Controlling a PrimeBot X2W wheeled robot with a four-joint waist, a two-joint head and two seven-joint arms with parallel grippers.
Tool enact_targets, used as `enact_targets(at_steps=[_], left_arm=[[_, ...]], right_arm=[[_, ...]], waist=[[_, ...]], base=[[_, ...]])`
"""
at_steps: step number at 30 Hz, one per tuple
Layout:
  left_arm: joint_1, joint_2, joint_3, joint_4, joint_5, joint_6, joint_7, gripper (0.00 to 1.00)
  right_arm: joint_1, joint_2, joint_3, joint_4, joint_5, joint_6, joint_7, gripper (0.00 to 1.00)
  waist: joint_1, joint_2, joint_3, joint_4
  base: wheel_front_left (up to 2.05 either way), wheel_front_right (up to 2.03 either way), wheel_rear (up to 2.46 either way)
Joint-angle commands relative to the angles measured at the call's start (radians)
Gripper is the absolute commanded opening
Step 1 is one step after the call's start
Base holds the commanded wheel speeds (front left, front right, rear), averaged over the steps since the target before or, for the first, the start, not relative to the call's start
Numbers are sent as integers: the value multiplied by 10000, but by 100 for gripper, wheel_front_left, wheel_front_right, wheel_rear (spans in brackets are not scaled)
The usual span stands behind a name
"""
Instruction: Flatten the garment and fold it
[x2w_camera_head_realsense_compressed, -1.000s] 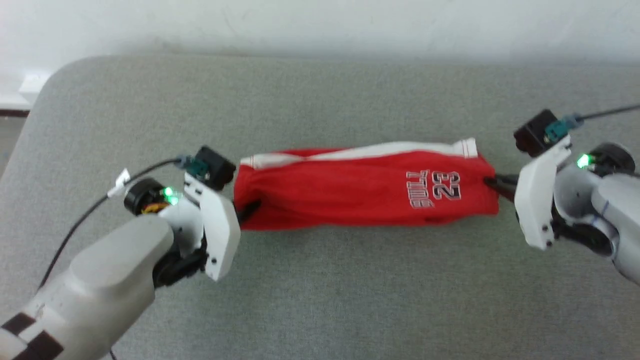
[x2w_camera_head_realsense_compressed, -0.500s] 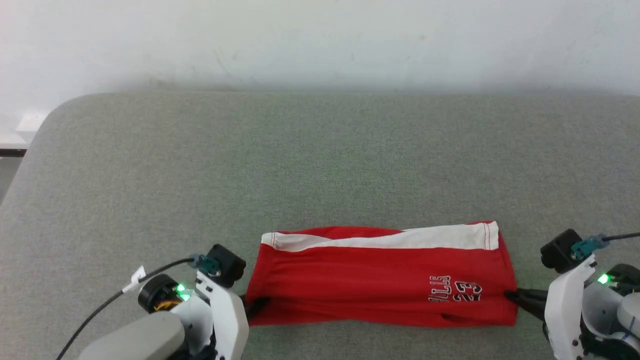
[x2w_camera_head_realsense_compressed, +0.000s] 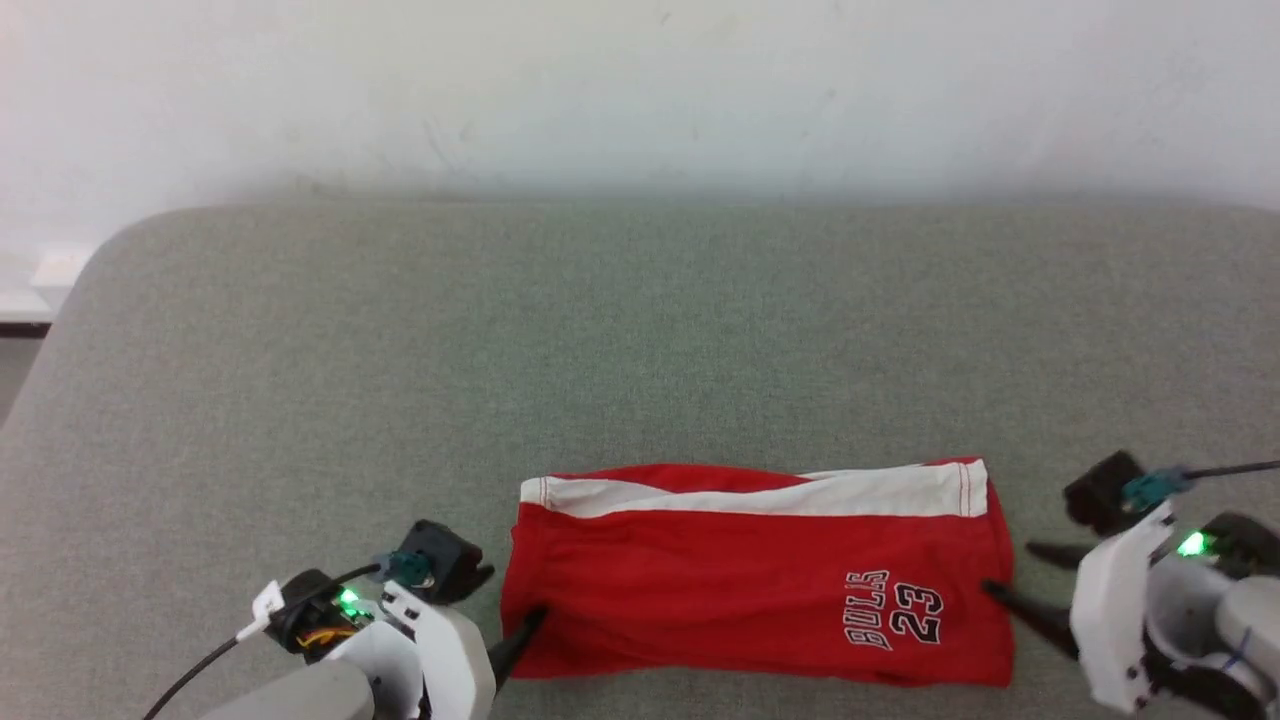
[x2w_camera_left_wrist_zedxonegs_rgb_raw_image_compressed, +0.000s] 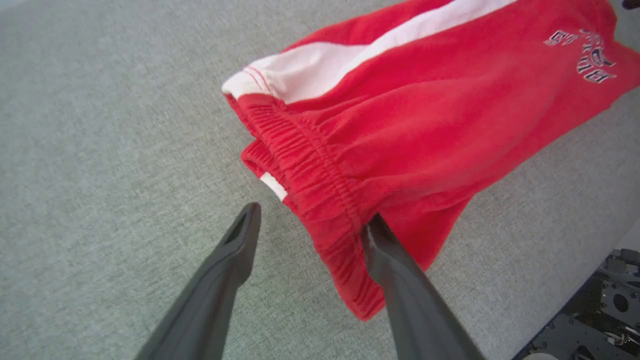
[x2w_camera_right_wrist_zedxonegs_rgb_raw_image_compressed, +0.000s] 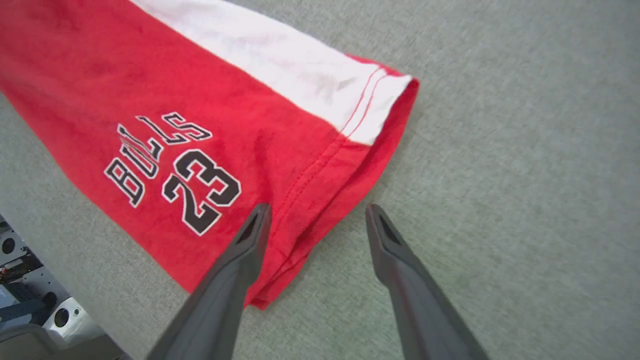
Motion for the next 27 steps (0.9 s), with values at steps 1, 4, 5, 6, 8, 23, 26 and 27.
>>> enact_targets(at_steps=[1, 4, 5, 6, 8, 23, 26, 27], left_arm=[[184, 179, 142, -345, 265, 385, -339, 100], [234, 456, 420, -949, 718, 1182, -1065, 100], [226, 526, 518, -1074, 923, 1487, -1341, 100], [227, 559, 608, -1194, 1095, 1757, -1601, 100], [247, 548, 741, -1316, 1200, 2022, -1895, 100], [2037, -216, 4458, -2784, 4867, 5582, -2938, 100], [2738, -516, 5336, -3074, 5578, 5942, -2938, 100], [2948, -634, 5629, -3169, 5768, 5997, -2939, 100]], right_arm=[[-37, -279, -351, -267, -267, -23, -69, 100], [-73, -623, -1104, -817, -507, -23, 19, 100], [-76, -714, -1343, -980, -578, -23, 127, 100], [-68, -788, -1573, -1124, -635, -23, 263, 100], [-58, -859, -1778, -1249, -707, -23, 437, 100], [245, -500, -3042, -951, -631, -23, 4121, 100], [318, -57, -3215, -507, -585, -23, 4305, 100], [357, 104, -3258, -365, -571, -23, 4332, 100]], waist=[[1, 1, -321, -30], [1, 1, -434, 37], [1, 1, -451, 62], [1, 1, -469, 94], [1, 1, -480, 129], [1, 1, -192, 387], [1, 1, -69, 449], [1, 1, -20, 476]], base=[[0, 0, 0], [0, 0, 0], [0, 0, 0], [0, 0, 0], [0, 0, 0], [0, 0, 0], [0, 0, 0], [0, 0, 0]])
